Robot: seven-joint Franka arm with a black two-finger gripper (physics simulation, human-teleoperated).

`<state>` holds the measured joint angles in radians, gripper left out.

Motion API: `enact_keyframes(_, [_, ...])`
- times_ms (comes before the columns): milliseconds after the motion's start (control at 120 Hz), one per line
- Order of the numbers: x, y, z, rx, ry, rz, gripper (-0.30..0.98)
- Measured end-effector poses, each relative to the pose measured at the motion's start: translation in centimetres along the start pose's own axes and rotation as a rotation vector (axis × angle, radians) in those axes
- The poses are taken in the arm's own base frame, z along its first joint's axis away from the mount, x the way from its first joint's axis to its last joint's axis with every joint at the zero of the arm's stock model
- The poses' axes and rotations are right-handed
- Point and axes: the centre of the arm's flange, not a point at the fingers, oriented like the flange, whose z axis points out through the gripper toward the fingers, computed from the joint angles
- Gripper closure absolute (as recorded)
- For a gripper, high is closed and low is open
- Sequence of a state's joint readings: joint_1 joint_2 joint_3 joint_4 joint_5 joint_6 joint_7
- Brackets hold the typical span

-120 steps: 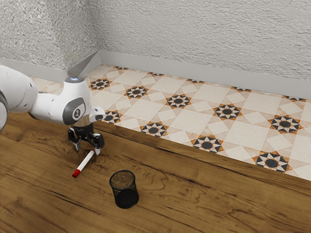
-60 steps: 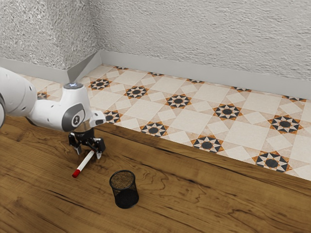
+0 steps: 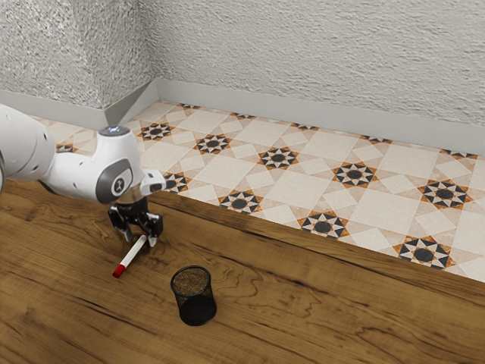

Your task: Put the marker into the pen holder.

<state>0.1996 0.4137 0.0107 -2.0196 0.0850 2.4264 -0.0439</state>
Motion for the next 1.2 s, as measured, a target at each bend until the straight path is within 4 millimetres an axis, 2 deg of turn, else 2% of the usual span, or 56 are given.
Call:
enact_keyframes(600, [-0.99, -0.05, -0.32, 0.000, -0.009, -0.020, 0.51])
enact_keyframes(1200, [-0.93, -0.15, 0.14, 0.003, -0.009, -0.031, 0.63])
